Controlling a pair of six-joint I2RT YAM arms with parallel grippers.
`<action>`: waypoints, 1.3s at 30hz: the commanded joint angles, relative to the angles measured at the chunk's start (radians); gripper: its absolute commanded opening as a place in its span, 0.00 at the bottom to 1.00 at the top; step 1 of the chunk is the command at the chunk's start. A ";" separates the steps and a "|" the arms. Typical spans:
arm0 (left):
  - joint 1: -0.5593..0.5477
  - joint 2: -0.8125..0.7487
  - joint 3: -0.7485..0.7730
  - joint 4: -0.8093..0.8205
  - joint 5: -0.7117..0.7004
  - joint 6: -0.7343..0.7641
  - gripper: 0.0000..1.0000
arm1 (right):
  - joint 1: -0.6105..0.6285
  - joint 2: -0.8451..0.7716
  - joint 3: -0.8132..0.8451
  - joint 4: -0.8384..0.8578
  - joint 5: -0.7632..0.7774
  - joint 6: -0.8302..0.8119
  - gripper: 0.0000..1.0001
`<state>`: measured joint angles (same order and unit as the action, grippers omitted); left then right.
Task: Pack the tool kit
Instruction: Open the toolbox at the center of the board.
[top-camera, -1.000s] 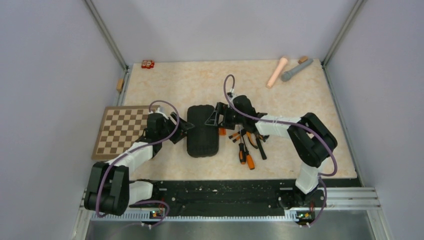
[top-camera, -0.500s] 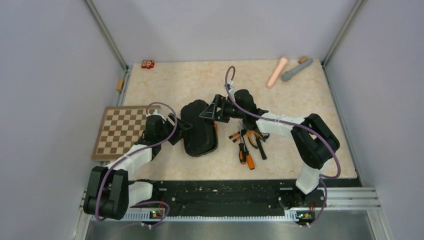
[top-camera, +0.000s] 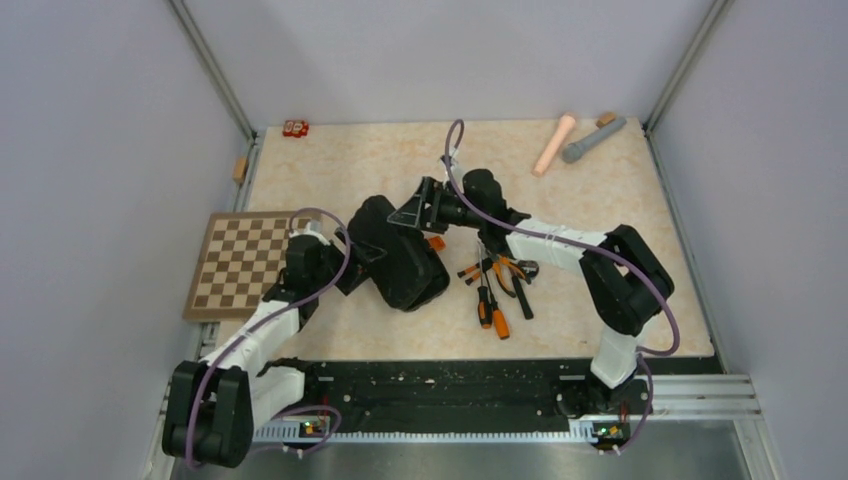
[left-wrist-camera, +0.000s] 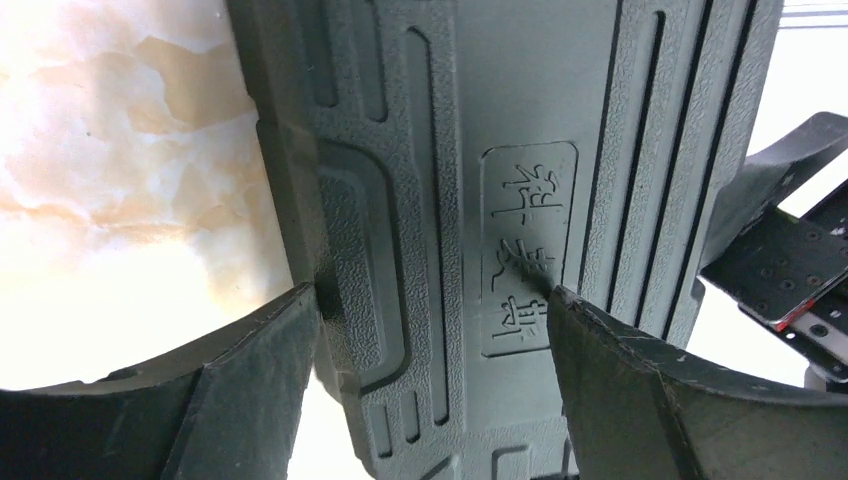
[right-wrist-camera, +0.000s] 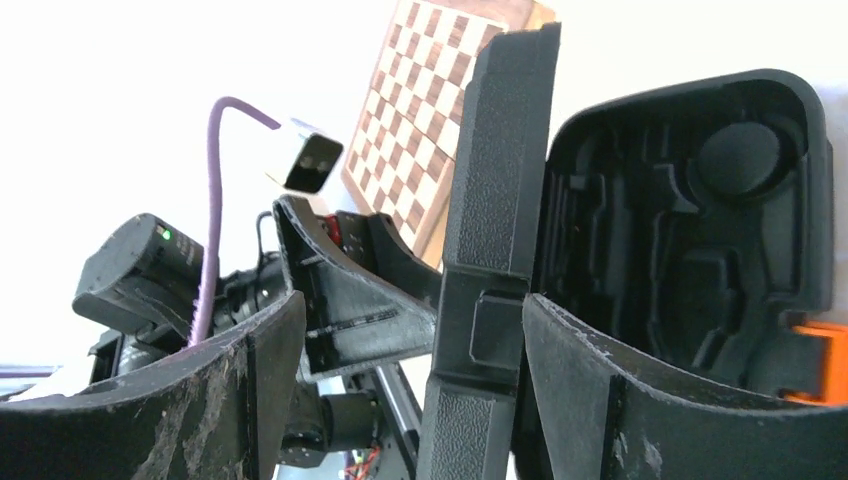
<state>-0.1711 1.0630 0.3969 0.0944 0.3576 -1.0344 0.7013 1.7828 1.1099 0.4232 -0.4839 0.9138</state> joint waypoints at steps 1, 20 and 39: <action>-0.028 -0.071 -0.020 0.116 0.091 -0.015 0.87 | 0.109 0.031 0.086 0.090 -0.172 0.073 0.77; -0.025 -0.779 -0.294 -0.299 -0.217 -0.191 0.46 | 0.201 0.063 0.130 0.016 -0.173 0.030 0.64; -0.025 -1.008 0.225 -0.961 -0.473 0.004 0.61 | 0.272 0.094 0.180 -0.320 -0.034 -0.241 0.61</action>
<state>-0.1978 0.0410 0.5644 -0.8028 -0.0711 -1.0721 0.9417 1.8561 1.2503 0.1680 -0.5594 0.7570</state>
